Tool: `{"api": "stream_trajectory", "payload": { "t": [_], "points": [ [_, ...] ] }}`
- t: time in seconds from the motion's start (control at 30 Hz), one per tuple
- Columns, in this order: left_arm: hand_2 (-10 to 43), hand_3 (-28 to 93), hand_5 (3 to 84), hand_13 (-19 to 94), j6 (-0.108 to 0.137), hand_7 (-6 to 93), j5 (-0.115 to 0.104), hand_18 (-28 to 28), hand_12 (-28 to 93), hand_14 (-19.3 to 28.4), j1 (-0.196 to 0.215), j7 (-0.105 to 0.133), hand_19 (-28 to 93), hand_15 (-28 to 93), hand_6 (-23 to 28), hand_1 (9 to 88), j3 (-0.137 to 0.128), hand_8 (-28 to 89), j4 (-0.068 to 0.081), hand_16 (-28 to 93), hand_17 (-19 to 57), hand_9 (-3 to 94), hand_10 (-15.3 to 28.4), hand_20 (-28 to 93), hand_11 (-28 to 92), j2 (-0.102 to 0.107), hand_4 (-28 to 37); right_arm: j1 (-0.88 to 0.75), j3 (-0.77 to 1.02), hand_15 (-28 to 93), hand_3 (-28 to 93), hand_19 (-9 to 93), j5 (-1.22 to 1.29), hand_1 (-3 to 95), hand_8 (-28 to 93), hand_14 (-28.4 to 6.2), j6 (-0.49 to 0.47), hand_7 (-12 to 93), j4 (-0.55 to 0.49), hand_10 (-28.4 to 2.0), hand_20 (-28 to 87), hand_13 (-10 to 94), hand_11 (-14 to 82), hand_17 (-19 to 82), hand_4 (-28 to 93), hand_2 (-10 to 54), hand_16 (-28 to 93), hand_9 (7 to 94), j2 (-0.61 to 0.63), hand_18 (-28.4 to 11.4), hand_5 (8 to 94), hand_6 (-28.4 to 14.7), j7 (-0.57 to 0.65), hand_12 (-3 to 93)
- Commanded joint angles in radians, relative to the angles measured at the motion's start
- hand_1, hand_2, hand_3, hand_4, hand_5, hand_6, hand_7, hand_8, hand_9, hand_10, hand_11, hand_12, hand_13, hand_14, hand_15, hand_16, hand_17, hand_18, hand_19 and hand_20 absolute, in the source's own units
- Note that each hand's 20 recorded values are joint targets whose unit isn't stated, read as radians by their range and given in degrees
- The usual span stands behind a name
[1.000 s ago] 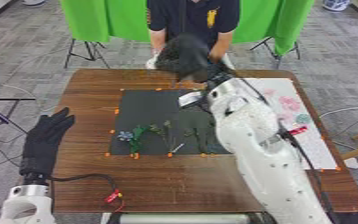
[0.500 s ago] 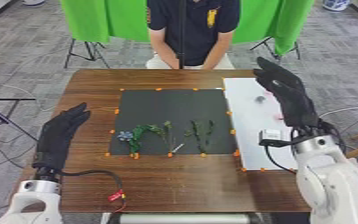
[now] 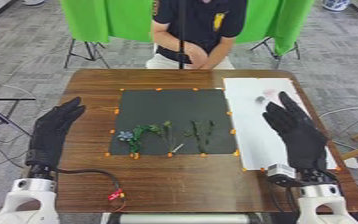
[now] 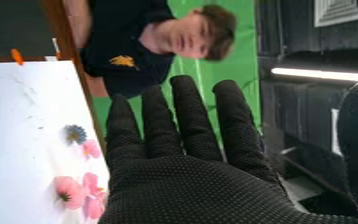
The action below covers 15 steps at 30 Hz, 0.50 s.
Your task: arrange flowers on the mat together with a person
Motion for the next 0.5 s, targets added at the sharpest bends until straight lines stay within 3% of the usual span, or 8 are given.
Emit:
{"api": "stream_trajectory", "payload": {
  "t": [0.03,0.43,0.5],
  "points": [
    [11.0,63,46.8,30,-0.006,6.3,0.001,10.9,12,15.3,0.019,-0.008,5,8,6.8,20.4,-0.005,-5,-0.006,2,3.9,44.3,15.0,13,13,-0.012,-28.3,-0.019,-0.004,5,79,4,-0.005,7.3,-8,-13.3,0.002,5,-0.008,-15.2,24,26,3.6,14,-17,1.1,14,38.1,-0.005,-11.6,34.1,-2.7,-0.011,10.4],
    [11.0,62,46.9,30,-0.005,6.1,-0.011,10.9,12,15.3,0.024,-0.029,5,8,6.9,20.6,-0.014,-5,-0.011,2,3.8,44.2,15.0,13,13,-0.005,-28.3,-0.044,0.002,6,80,5,0.002,7.6,-8,-13.4,0.026,6,-0.022,-15.6,24,27,3.8,14,-17,1.2,14,39.1,-0.017,-11.8,35.1,-2.9,-0.009,10.6],
    [11.0,62,46.9,30,0.003,6.1,-0.017,10.9,12,15.3,0.016,-0.019,5,8,6.9,20.6,-0.014,-5,-0.006,2,3.8,44.3,15.0,13,14,-0.006,-28.3,-0.034,-0.002,7,80,5,0.002,7.8,-8,-13.6,0.032,6,-0.018,-15.6,24,27,3.8,15,-17,1.3,14,39.3,-0.018,-11.9,35.4,-2.9,-0.011,10.7]
  ]
}}
